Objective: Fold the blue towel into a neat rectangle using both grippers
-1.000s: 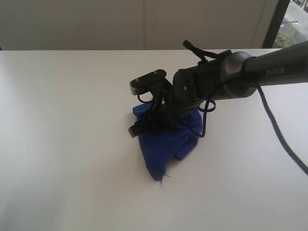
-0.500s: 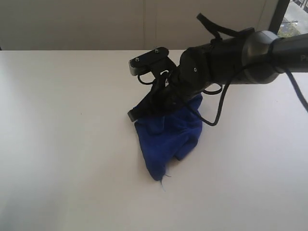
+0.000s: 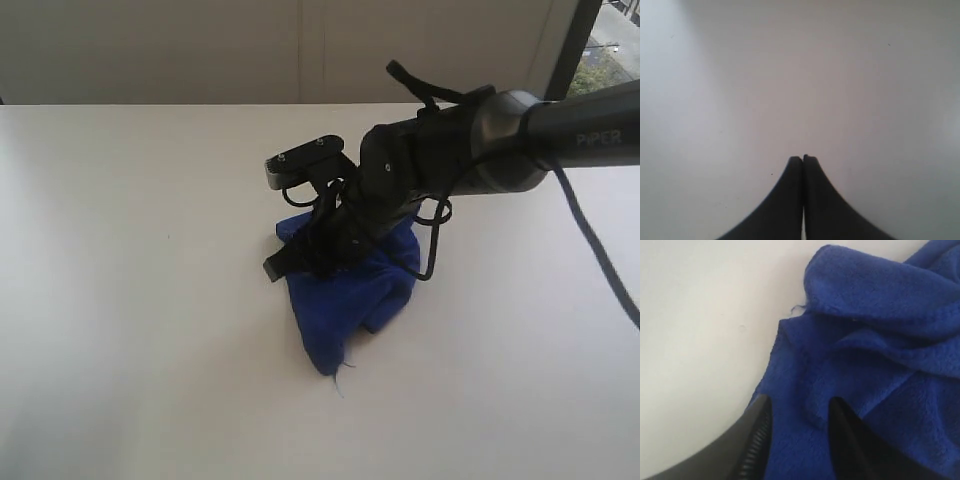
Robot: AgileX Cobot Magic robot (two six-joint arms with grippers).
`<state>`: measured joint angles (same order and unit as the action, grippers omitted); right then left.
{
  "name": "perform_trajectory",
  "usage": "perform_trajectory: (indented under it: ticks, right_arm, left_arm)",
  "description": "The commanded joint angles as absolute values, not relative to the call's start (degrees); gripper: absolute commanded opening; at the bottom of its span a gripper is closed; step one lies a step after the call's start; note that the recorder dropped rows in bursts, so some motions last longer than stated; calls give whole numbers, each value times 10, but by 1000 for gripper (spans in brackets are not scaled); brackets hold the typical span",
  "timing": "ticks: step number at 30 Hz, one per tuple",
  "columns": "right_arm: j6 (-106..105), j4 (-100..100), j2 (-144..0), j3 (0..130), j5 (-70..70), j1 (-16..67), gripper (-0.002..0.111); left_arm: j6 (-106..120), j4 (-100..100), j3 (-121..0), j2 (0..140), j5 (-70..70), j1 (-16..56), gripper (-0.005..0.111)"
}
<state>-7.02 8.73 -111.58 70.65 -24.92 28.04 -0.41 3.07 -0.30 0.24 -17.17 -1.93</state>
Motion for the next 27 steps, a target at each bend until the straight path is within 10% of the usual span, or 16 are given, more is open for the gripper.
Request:
perform_trajectory:
  ticks: [1,7,13,27]
  right_arm:
    - [-73,84,-1122,707,-224,281,37]
    - [-73,84,-1155,707,-209,281,35]
    - [-73,81,-1148,709,-210,281,0]
    - [-73,77,-1101,709,-209,280,0]
  left_arm:
    - [-4,30,0,0,-169,-22,1]
    - [-4,30,0,0,-169,-22,1]
    - [-4,30,0,0,-169,-22,1]
    - [-4,30,0,0,-169,-22,1]
